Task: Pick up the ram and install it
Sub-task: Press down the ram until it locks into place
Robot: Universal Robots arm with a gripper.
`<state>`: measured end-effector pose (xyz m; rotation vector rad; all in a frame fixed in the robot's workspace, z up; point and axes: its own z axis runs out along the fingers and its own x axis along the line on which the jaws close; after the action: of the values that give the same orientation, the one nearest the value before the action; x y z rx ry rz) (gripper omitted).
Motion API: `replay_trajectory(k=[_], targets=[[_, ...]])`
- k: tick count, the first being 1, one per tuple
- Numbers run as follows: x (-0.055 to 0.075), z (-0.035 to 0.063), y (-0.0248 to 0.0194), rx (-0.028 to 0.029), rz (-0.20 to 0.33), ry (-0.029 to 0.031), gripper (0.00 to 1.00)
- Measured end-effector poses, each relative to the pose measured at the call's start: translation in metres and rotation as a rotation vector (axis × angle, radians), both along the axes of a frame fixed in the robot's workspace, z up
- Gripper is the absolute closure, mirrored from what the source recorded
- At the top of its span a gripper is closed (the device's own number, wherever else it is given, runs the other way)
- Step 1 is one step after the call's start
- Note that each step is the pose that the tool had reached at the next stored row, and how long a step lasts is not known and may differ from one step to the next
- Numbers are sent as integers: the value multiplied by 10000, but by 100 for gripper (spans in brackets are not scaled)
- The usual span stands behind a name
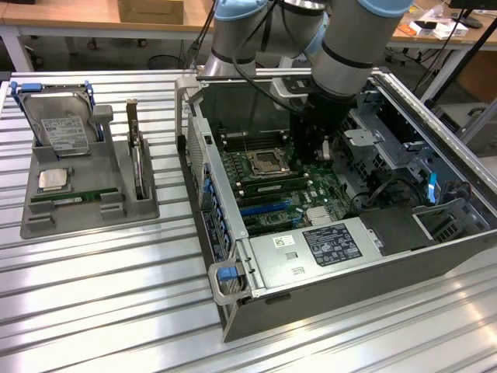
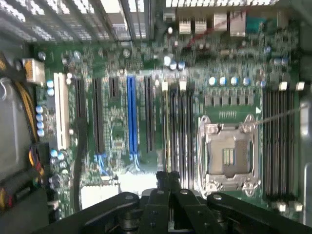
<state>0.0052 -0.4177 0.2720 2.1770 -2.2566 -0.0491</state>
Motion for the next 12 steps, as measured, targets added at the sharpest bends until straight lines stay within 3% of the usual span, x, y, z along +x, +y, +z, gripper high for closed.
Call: replay_trajectory(k=[6,9,12], targets=[[282,-160,10,-2,-36,0,89],[285,-253,61,0,-37,0,89],[287,-290,68,-1,-36,1,89]])
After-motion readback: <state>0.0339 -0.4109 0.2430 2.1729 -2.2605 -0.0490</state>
